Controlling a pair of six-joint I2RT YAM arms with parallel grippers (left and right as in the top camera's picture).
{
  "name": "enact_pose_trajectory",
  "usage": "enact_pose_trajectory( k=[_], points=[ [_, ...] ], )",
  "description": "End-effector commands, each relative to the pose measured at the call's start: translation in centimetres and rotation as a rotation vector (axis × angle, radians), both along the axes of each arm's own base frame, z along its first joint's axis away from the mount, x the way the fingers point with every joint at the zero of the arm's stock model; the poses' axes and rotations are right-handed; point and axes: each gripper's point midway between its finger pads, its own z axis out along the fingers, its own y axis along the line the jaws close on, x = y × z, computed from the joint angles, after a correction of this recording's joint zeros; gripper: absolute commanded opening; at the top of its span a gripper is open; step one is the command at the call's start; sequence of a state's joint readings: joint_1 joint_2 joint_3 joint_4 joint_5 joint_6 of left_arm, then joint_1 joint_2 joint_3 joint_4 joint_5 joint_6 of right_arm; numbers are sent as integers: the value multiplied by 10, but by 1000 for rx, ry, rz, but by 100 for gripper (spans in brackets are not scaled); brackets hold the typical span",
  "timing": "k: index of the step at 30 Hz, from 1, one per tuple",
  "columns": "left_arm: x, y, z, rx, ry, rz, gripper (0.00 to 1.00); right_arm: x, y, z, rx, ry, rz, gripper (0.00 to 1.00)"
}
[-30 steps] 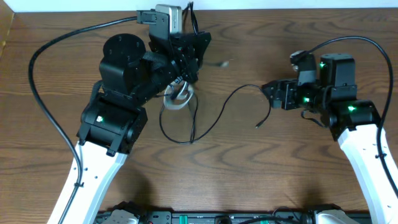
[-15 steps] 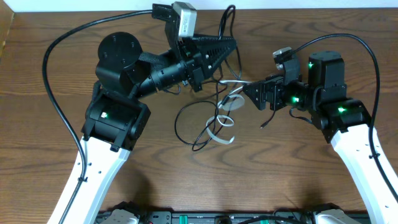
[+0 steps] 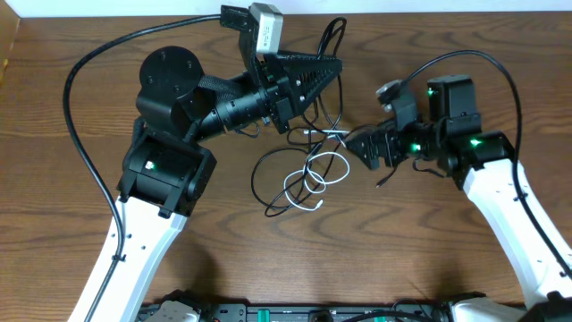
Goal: Untangle cables
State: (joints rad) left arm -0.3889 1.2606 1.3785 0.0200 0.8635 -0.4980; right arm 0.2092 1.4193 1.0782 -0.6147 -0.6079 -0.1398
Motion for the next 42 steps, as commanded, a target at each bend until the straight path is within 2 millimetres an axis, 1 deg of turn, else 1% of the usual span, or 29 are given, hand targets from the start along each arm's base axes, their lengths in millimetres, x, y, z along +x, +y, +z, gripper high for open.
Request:
enact_pose_trajectory(
  k=[1, 5, 10, 14, 17, 20, 23, 24, 25, 26, 27, 28, 29, 31, 32, 33, 35, 37, 38, 40, 42],
  points=[
    [-6, 0, 8, -10, -24, -20, 8, -6, 9, 3, -56, -180, 234, 97],
    [-6, 0, 8, -10, -24, -20, 7, -6, 9, 3, -103, -280, 327, 99],
    [-6, 0, 8, -10, -24, -20, 8, -1, 11, 4, -118, -332, 358, 99],
    [-6, 0, 8, -10, -24, -20, 7, 1, 16, -8, -112, -304, 374, 99],
    [-6, 0, 8, -10, -24, -20, 8, -2, 27, -20, -109, -275, 406, 99],
    [-6, 0, 8, -10, -24, -20, 8, -3, 41, -29, -105, -270, 442, 92],
    [-6, 0, 8, -10, -24, -19, 8, 3, 49, -27, -88, -272, 413, 81],
    [-6, 0, 8, -10, -24, -19, 7, 6, 50, -25, -81, -272, 393, 69],
    [-6, 0, 8, -10, -24, -19, 7, 12, 48, -23, -83, -265, 345, 53],
    [-6, 0, 8, -9, -25, -19, 8, 18, 42, -23, -100, -252, 294, 33],
    [-6, 0, 8, -9, -25, -19, 8, 23, 36, -24, -118, -239, 248, 11],
    [-6, 0, 8, -9, -25, -19, 7, 28, 28, -26, -140, -216, 185, 1],
    [-5, 0, 8, -5, -32, -17, 8, 33, 16, -27, -167, -185, 106, 1],
    [-2, 1, 5, 5, -30, 4, 8, 35, 0, -27, -197, -162, 36, 1],
    [1, 2, 2, 13, -27, 21, 8, 35, -4, -25, -204, -161, 24, 1],
    [8, 5, -5, 40, -19, 63, 8, 33, -14, -18, -209, -163, -2, 1],
    [18, 9, -19, 81, 6, 121, 8, 31, -28, -2, -205, -185, -38, 1],
    [29, 14, -35, 138, 32, 183, 8, 28, -38, 13, -201, -216, -66, 1],
    [36, 19, -47, 176, 53, 225, 7, 24, -45, 28, -196, -248, -88, 1],
    [46, 27, -65, 238, 84, 295, 7, 18, -55, 46, -194, -290, -118, 2],
    [55, 35, -78, 285, 108, 361, 7, 13, -64, 61, -195, -325, -146, 6]
  ],
)
